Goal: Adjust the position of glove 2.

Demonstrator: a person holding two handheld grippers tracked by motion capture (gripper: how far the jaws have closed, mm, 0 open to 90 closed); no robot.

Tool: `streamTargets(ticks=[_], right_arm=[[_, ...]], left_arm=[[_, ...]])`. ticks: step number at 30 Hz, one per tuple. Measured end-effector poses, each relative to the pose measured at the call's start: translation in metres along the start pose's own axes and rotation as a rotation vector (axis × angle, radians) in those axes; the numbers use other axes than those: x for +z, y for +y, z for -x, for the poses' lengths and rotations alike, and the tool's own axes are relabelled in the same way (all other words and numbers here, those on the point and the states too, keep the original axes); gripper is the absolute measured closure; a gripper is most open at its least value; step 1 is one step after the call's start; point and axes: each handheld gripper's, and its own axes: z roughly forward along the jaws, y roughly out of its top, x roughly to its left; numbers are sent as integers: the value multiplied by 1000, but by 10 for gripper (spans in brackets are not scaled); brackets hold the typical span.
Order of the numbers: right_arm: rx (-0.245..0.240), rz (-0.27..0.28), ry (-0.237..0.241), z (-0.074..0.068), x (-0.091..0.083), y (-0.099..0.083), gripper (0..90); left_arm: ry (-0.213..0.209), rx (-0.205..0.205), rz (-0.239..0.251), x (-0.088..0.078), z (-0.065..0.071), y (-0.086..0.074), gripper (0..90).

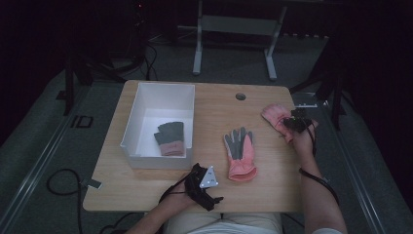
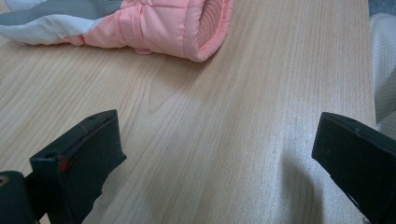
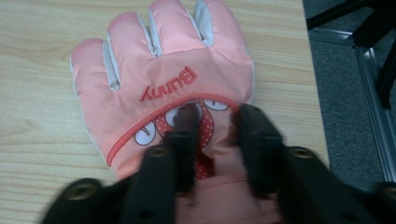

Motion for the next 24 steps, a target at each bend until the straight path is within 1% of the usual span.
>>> streamTargets(ticks=[2, 3, 5, 6, 7, 8, 9, 11, 13, 15, 16, 17, 18, 22, 24], right_arm=[[18, 3, 24, 2, -2, 0, 790], [29, 11, 28, 3, -5, 0, 832], [47, 19, 23, 4, -12, 1, 868], [54, 18, 15, 3, -18, 3, 878], [49, 24, 10, 1, -23, 4, 883], [52, 30, -5, -1, -30, 4, 887], [61, 33, -6, -2, -37, 4, 888], [90, 48, -8, -5, -49, 1, 888], [131, 64, -6, -7, -64, -3, 888], [154, 87, -15, -12, -81, -9, 888], [162, 92, -16, -13, -86, -12, 888], [175, 88, -4, -15, -94, -17, 888], [172, 91, -6, -18, -99, -21, 889], [192, 85, -8, -26, -115, -42, 889], [230, 94, -8, -29, -121, -54, 889]], left_arm=[[2, -1, -4, 1, 0, -1, 22], [0, -2, -2, 1, -1, -1, 23], [2, -1, -2, 1, -1, -1, 23], [0, -1, 1, 1, -1, -1, 22], [0, -4, 8, 1, -1, -1, 23], [-2, -7, 4, 1, -1, -1, 23], [-3, -8, 4, 1, -1, -1, 23], [-6, -10, 10, 0, -2, 0, 22], [-8, -14, 18, -1, -1, 0, 23], [-11, -12, 17, -1, -1, 0, 23], [-12, -11, 18, 0, -1, 0, 22], [-13, -12, 19, 0, -1, -1, 23], [-12, -13, 20, -1, -1, -1, 22], [-12, -14, 23, -1, -1, -1, 22], [-11, -14, 27, -1, -1, -1, 22]])
